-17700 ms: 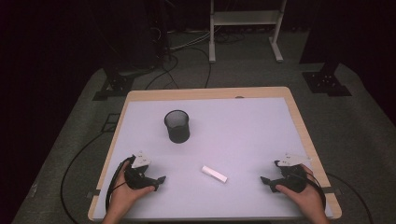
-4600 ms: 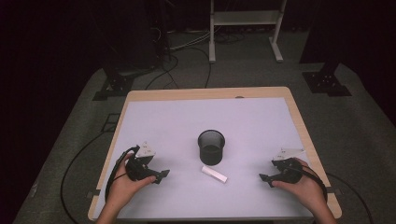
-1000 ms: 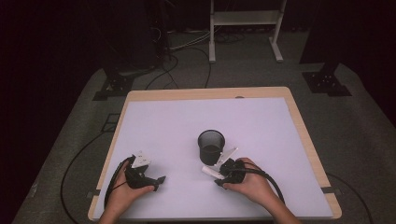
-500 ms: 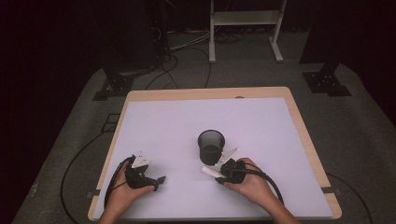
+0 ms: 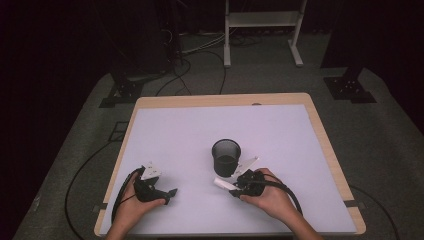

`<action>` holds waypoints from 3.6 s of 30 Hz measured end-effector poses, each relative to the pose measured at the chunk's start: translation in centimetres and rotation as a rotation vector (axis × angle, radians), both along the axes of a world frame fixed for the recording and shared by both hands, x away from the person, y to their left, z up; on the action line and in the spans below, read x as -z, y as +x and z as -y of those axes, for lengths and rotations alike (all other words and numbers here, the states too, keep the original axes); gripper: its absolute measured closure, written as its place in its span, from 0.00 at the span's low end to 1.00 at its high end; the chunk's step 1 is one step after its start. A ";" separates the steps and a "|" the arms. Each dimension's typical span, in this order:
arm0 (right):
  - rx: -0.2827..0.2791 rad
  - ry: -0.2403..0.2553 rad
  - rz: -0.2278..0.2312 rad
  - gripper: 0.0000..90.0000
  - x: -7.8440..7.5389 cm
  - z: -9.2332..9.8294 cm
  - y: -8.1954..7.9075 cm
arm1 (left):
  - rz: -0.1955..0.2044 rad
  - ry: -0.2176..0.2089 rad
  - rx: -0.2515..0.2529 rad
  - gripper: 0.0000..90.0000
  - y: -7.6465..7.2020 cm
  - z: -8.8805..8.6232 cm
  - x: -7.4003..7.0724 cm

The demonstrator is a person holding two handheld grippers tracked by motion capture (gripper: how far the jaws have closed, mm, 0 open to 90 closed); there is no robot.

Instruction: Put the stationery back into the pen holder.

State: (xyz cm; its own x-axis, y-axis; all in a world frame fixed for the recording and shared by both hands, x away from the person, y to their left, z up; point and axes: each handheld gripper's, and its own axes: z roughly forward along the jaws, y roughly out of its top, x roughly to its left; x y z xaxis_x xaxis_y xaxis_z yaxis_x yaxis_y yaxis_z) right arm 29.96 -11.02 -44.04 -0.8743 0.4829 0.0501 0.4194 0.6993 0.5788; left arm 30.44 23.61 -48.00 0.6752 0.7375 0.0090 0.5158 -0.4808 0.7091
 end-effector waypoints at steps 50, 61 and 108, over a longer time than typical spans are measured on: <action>0.112 0.110 0.102 0.78 -8.3 2.4 4.3 | -0.002 0.002 0.001 0.02 0.0 0.0 0.0; 0.131 0.075 0.086 0.78 -8.2 1.7 5.7 | -0.002 -0.001 0.001 0.02 0.0 0.0 0.0; 0.124 0.054 0.060 0.78 -8.0 -0.5 8.1 | 0.000 0.002 0.002 0.02 0.0 0.0 0.0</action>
